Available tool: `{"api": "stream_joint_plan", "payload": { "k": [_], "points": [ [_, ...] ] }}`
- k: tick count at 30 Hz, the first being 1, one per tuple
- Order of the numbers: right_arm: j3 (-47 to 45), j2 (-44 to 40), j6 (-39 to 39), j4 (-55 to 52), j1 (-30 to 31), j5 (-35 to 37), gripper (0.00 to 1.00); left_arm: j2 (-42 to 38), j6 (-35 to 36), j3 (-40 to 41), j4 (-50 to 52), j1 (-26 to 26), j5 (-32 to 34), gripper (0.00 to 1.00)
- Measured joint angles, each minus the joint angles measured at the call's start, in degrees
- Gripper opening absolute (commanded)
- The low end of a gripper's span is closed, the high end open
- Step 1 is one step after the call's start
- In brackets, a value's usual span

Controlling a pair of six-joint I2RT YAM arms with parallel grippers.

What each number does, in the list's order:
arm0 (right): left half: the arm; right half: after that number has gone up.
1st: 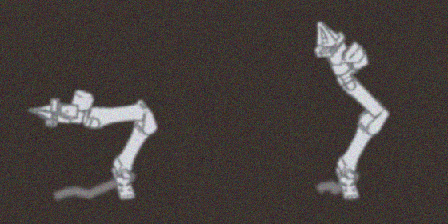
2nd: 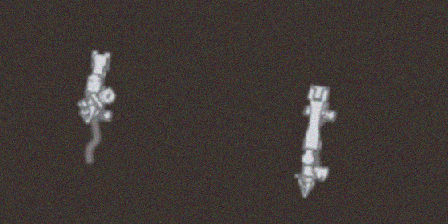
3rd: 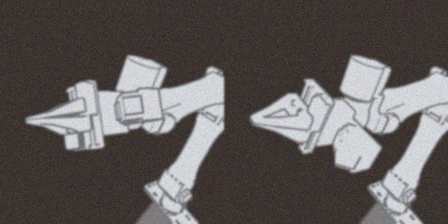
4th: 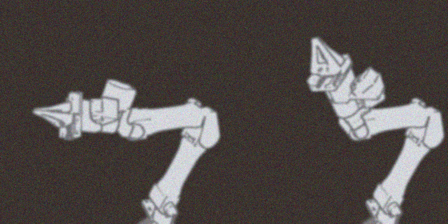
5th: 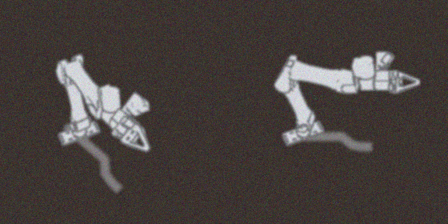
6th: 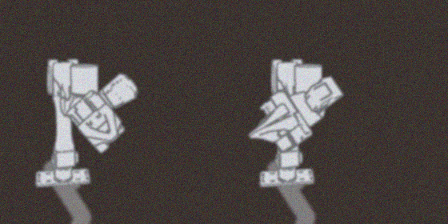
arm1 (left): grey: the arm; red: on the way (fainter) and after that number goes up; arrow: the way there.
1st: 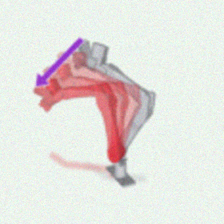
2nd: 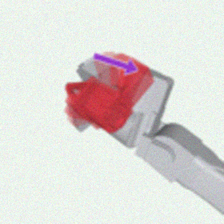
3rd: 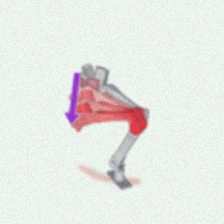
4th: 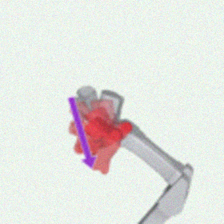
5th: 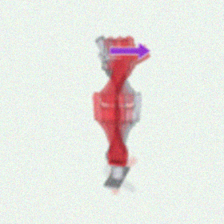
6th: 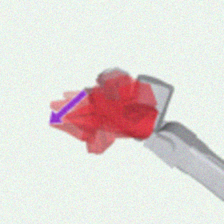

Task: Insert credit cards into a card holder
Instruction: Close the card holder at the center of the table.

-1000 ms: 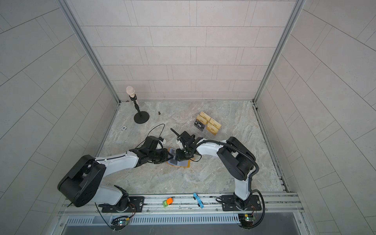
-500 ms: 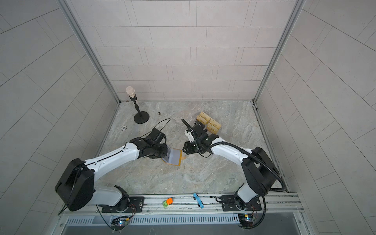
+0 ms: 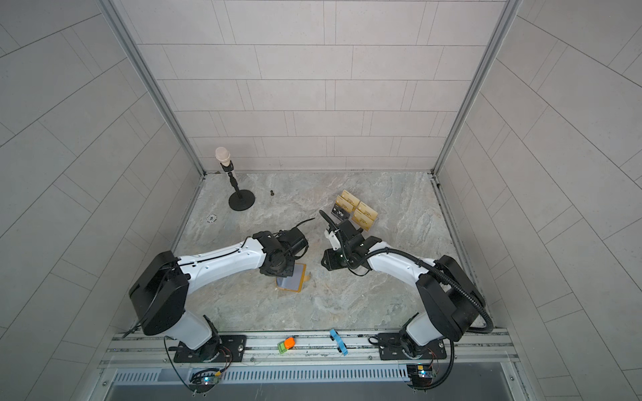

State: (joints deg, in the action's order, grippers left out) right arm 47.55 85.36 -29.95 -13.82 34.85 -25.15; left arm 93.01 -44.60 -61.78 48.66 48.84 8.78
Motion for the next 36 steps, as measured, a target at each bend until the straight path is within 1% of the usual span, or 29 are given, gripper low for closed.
{"api": "stream_joint_plan", "payload": {
  "k": [2, 3, 9, 14, 18, 24, 30, 36],
  "points": [
    [-0.94, 0.00, 0.02, 0.90, -0.35, -0.39, 0.35, 1.03, -1.14, -0.61, 0.57, 1.20, 0.07, 0.38],
    [-1.55, 0.00, 0.04, 1.38, -0.59, -0.59, 0.35, 1.64, -1.70, -0.94, 0.94, 1.77, 0.02, 0.41],
    [-4.50, -0.98, 0.22, 3.45, -2.05, -1.64, 0.35, 4.31, -4.00, -4.22, 3.06, 4.98, 0.33, 0.50],
    [-6.08, -1.68, 0.37, 5.07, -3.52, -2.34, 0.35, 4.44, -5.05, -7.93, 3.56, 8.11, 0.68, 0.51],
    [-7.17, -2.23, 0.42, 5.79, -4.57, -2.95, 0.35, 4.66, -5.07, -8.04, 1.38, 9.25, -1.03, 0.50],
    [-7.52, -4.55, 0.61, 5.33, -5.16, -2.89, 0.34, 5.31, -4.15, -4.04, -6.16, 9.38, -3.96, 0.50],
    [-7.52, -5.99, 0.57, 4.22, -5.18, -2.60, 0.32, 5.25, -1.16, -0.92, -13.42, 9.31, -6.45, 0.57],
    [-7.50, -8.02, 0.39, 1.73, -4.83, -1.70, 0.32, 5.18, 1.66, 4.02, -23.17, 7.74, -11.67, 0.55]
  ]
}}
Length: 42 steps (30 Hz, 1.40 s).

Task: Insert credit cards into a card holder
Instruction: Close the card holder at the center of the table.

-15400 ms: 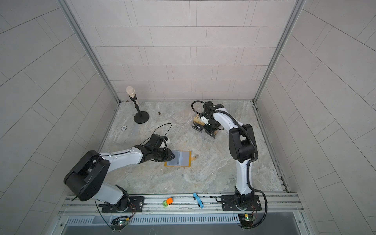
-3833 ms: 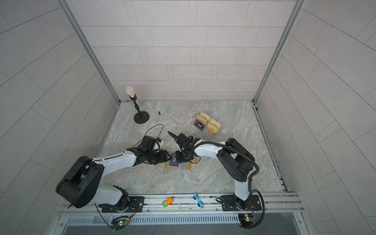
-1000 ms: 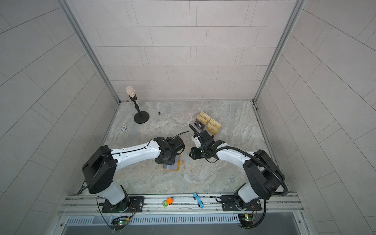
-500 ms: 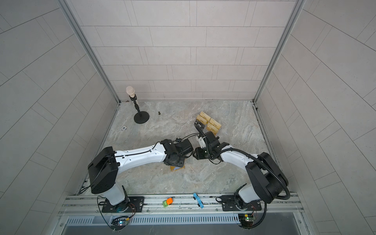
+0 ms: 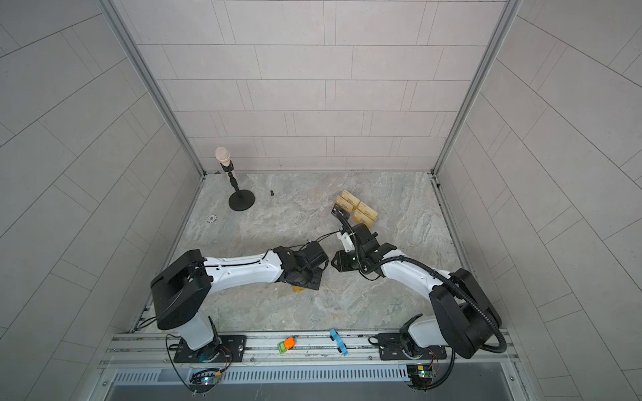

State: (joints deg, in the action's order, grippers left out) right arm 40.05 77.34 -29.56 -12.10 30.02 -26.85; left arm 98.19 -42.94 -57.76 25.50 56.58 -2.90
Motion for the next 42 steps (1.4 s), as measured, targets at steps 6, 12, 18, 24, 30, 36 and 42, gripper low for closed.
{"api": "stream_joint_plan", "payload": {
  "k": [6, 12, 18, 24, 30, 36, 42],
  "points": [
    [0.15, -4.24, -0.81, -2.21, 2.36, 0.57, 0.30, -4.70, 2.97, 6.27, -8.15, -2.27, -5.53, 0.56],
    [1.09, -6.95, -2.05, -3.32, 3.91, 1.60, 0.30, -12.20, 5.09, 10.91, -11.87, -4.59, -9.27, 0.59],
    [5.42, -4.39, -1.95, -4.07, 8.81, 3.52, 0.28, -22.14, 5.35, 16.63, -15.43, -11.21, -12.28, 0.61],
    [11.06, -0.28, -1.90, -4.13, 11.54, 4.46, 0.28, -25.99, 3.93, 21.92, -16.87, -17.27, -11.21, 0.45],
    [16.48, 6.12, -0.96, -3.76, 15.50, 4.81, 0.23, -21.94, 2.78, 21.99, -18.99, -19.43, -11.21, 0.32],
    [15.30, 8.48, -1.11, -2.19, 17.33, 3.80, 0.19, -16.55, 3.04, 20.70, -20.74, -19.43, -12.98, 0.29],
    [12.81, 9.86, -1.33, 0.46, 17.53, 3.56, 0.19, -12.70, 4.39, 17.81, -20.65, -19.28, -13.79, 0.29]
  ]
}}
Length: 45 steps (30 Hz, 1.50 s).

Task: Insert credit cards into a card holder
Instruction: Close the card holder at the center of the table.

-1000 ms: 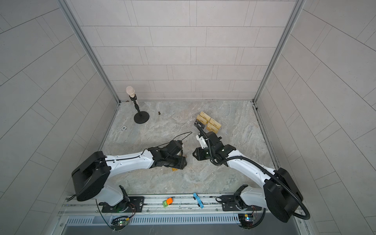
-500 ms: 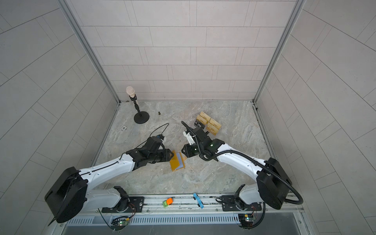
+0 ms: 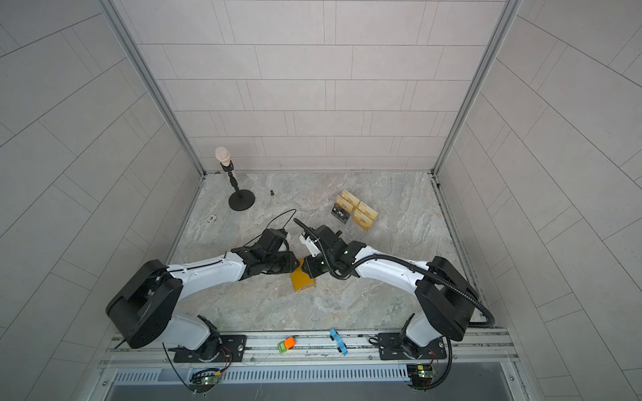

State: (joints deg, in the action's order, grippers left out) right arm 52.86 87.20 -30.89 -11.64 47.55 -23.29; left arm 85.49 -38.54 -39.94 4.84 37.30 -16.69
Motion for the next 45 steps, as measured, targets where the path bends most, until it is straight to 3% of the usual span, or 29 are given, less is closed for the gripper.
{"api": "stream_joint_plan", "payload": {
  "k": [13, 26, 32, 37, 42, 45],
  "points": [
    [-5.62, 6.45, -1.33, 6.12, 0.76, 2.43, 0.17, 7.02, 6.14, -6.86, 4.90, 2.10, 0.74, 0.29],
    [-7.65, 6.80, -5.07, 11.47, 0.87, 5.86, 0.17, 13.29, 12.02, -13.53, 6.71, 1.05, -4.74, 0.29],
    [-7.85, 7.87, -9.68, 16.13, 0.96, 6.21, 0.16, 14.49, 12.68, -16.04, 9.40, 0.09, -7.34, 0.42],
    [-6.88, 8.55, -12.09, 18.84, 1.57, 4.59, 0.16, 10.38, 12.17, -14.51, 12.70, -1.99, -4.22, 0.51],
    [-7.43, 10.21, -16.11, 19.17, 1.44, 3.08, 0.16, -2.99, 10.95, -9.75, 13.86, -4.83, -1.84, 0.57],
    [-7.67, 10.21, -18.12, 19.65, 1.42, 2.95, 0.16, -9.18, 9.57, -6.47, 12.52, -5.14, -0.50, 0.56]
  ]
}}
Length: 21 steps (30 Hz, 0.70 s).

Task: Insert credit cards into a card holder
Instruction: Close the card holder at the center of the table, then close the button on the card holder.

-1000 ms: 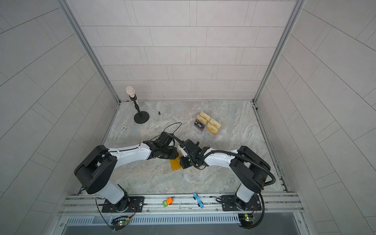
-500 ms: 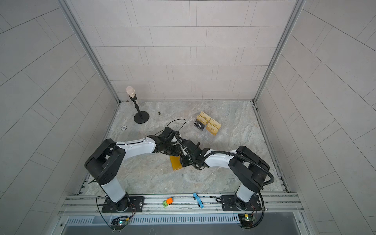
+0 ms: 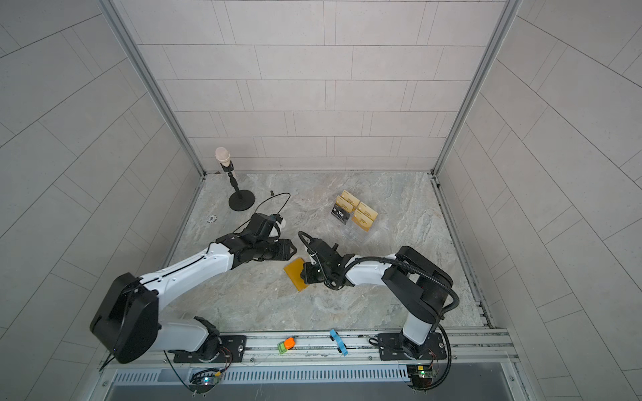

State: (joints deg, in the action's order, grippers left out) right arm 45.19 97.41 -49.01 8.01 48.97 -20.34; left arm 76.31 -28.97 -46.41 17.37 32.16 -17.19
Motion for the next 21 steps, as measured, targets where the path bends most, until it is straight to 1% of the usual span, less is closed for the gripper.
{"api": "stream_joint_plan", "payload": {
  "k": [2, 6, 8, 14, 18, 21],
  "points": [
    [-0.39, 0.00, -1.25, 0.79, -0.02, -0.04, 0.16, -1.75, -1.31, 3.15, -1.36, 0.00, 0.50, 0.53],
    [-0.70, 0.00, -3.23, 1.64, -0.02, -0.04, 0.16, -2.05, -4.85, 11.34, -6.08, 0.00, -0.04, 0.52],
    [-0.70, 0.00, -3.72, 1.62, -0.02, -0.04, 0.16, -1.38, -5.84, 13.53, -6.91, 0.00, -0.81, 0.52],
    [-0.66, -0.24, -3.72, 0.90, 0.00, 0.24, 0.16, 1.99, -6.64, 13.97, -11.85, 0.00, -3.91, 0.52],
    [-0.63, -0.28, -3.89, 0.76, 0.00, 0.22, 0.16, 4.68, -8.44, 14.69, -15.54, 0.11, -5.05, 0.50],
    [-0.68, -0.28, -4.94, 0.96, -0.02, 0.17, 0.16, 5.62, -10.71, 15.58, -18.49, 0.83, -5.20, 0.52]
  ]
}}
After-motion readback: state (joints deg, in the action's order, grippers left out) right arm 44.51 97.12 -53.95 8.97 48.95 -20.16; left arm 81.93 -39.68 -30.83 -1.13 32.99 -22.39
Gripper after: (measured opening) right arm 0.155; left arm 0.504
